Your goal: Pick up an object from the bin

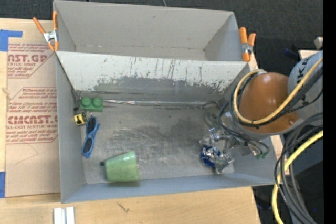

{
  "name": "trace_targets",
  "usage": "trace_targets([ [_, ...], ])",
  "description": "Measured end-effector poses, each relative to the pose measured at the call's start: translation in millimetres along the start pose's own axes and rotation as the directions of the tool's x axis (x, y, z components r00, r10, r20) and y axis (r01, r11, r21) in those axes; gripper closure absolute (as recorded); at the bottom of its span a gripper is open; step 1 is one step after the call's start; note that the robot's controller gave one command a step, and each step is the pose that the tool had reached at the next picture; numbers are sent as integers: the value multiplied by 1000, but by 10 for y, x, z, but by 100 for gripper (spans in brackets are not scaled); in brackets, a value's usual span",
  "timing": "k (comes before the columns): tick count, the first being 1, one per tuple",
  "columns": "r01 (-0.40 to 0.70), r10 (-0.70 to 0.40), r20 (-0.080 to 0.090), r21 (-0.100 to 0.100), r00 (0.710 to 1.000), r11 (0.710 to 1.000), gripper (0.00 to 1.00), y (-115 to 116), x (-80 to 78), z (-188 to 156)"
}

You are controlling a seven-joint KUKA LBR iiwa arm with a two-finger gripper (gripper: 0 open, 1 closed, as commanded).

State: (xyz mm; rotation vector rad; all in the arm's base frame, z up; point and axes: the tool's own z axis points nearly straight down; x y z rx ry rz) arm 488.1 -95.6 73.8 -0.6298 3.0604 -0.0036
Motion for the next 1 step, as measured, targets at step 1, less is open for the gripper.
trace_targets([
  [1,13,-13,-9,1,1000,1000,100,-409,156,-1576],
])
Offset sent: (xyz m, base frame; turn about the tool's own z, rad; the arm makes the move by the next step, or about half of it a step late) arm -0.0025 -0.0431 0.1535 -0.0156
